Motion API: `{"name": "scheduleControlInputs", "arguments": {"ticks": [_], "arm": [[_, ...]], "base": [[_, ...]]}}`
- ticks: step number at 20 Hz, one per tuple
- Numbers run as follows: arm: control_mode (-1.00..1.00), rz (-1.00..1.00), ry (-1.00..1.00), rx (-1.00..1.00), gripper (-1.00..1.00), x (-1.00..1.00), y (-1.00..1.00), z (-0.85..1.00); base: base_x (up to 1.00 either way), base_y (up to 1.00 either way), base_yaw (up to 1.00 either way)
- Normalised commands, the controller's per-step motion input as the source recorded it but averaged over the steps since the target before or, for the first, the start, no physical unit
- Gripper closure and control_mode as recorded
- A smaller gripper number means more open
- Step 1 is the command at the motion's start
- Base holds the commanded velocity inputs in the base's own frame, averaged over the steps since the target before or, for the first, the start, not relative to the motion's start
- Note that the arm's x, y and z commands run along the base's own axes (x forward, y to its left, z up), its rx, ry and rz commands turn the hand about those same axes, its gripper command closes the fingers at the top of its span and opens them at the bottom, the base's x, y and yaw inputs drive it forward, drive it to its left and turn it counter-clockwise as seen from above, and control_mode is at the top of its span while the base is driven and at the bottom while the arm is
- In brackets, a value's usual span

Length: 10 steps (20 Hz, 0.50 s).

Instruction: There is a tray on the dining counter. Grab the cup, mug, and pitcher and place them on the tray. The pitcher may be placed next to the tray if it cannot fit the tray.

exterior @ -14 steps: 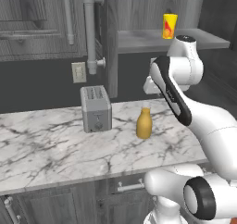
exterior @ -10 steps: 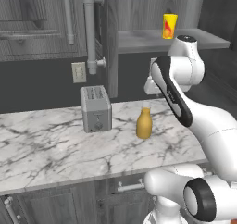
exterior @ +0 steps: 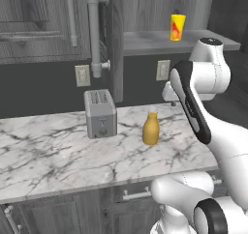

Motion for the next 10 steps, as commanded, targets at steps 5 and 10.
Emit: {"name": "scheduleControlInputs", "arguments": {"ticks": [5, 10], "arm": [[-1.00, -0.23, 0.00, 0.02, -1.00, -0.24, -0.21, 0.22], [-1.00, -0.35, -0.03, 0.07, -1.00, -0.23, -0.25, 0.27]], "base": [[0.00, 0.00, 0.00], [0.00, 0.00, 0.00]]}}
